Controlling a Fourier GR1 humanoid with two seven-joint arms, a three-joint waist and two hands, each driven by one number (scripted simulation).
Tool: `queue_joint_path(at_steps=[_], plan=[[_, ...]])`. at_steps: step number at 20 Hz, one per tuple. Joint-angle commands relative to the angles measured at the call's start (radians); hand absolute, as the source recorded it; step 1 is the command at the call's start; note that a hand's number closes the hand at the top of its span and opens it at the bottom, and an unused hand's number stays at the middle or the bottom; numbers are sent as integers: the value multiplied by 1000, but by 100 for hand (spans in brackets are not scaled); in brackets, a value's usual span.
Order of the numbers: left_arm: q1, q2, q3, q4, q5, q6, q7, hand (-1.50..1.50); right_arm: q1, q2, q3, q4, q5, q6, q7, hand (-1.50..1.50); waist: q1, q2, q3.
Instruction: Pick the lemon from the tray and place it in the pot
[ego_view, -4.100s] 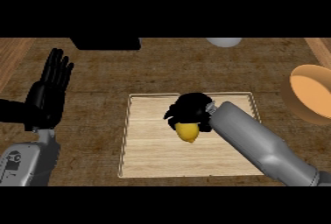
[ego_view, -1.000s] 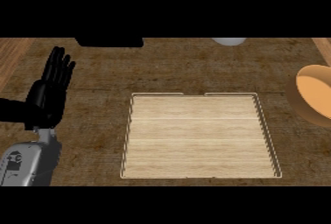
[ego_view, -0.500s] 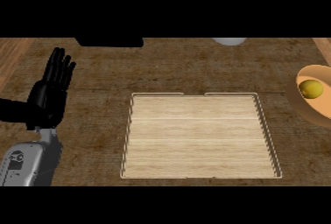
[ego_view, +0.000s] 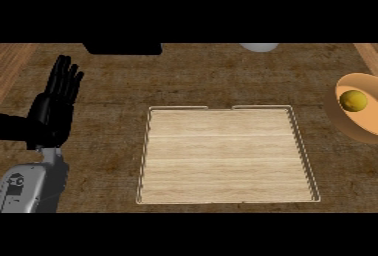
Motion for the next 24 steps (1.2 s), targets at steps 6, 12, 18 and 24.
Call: queue_joint_path(at_steps=[6, 12, 18, 24], plan=[[7, -13, -22, -55, -19, 17, 45, 0, 0, -136, -164, 131, -178, 84, 12, -150, 6, 3, 1], [-23, 4, 4, 2, -9, -5, 18, 0, 81, -231, -247, 220, -259, 162, -93, -150, 6, 9, 3], [4, -20, -21, -32, -22, 1, 2, 0, 117, -338, -288, 267, -295, 205, -97, -150, 19, 14, 6], [41, -11, -13, -52, -2, -27, -2, 0, 201, -386, -309, 291, -316, 270, -143, -150, 27, 13, 8]])
